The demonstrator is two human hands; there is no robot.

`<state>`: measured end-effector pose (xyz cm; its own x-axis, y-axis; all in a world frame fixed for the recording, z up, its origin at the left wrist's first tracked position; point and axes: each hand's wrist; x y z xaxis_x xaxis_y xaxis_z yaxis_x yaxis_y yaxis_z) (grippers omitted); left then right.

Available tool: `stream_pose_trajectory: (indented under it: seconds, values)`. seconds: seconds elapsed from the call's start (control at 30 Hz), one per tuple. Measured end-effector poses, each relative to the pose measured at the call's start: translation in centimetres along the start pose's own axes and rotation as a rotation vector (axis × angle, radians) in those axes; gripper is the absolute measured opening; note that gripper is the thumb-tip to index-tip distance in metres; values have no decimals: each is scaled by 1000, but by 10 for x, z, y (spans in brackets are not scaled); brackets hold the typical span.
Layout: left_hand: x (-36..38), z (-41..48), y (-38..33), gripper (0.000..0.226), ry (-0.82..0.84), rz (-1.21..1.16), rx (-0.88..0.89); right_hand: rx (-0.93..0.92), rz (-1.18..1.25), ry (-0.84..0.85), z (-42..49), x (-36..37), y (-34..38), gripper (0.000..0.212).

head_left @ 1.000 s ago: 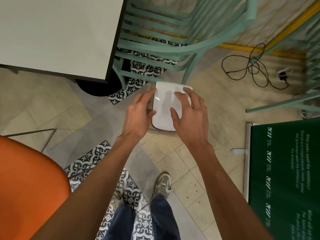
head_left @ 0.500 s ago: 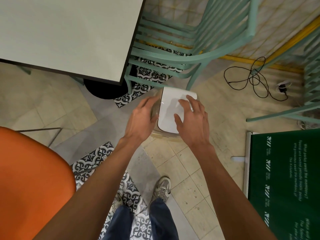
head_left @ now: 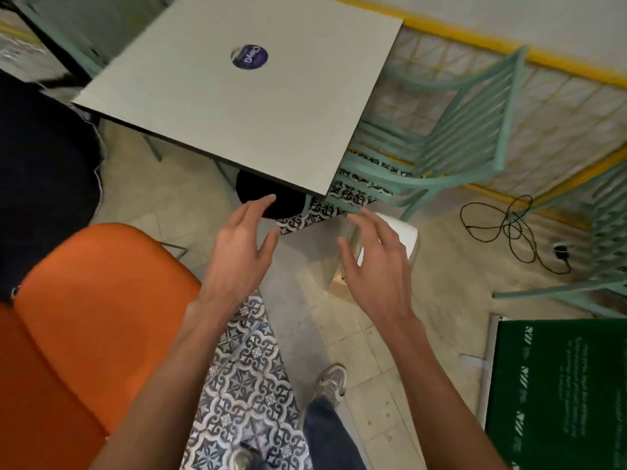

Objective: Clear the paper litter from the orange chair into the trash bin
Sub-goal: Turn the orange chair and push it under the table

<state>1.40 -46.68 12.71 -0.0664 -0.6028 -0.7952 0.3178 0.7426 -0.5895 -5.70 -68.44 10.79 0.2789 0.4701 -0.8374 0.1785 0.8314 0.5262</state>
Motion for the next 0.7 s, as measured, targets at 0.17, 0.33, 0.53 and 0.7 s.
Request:
stream_pose_trajectory:
  seconds: [0.17, 0.33, 0.53, 0.7]
  values:
    - [-100, -55, -12, 51, -126, 6, 14, -92, 58, -41, -39, -46, 90, 42]
    - [-193, -121, -13, 48, -202, 38, 62, -198, 58, -99, -95, -85, 178, 42]
    - [-295, -208, -5, 45, -293, 93, 28, -318, 102, -84, -162, -111, 270, 43]
    - [-359, -267, 7, 46, -341, 162, -31, -433, 129, -39, -199, -116, 330, 50]
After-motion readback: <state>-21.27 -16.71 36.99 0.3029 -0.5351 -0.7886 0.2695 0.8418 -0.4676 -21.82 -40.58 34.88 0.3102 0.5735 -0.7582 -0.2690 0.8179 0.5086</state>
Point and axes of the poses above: each hand's wrist, its own z-axis towards the middle knuckle, its own x-axis out of the palm, y = z × x, and after that the axes turned 1 degree about x, right-handed
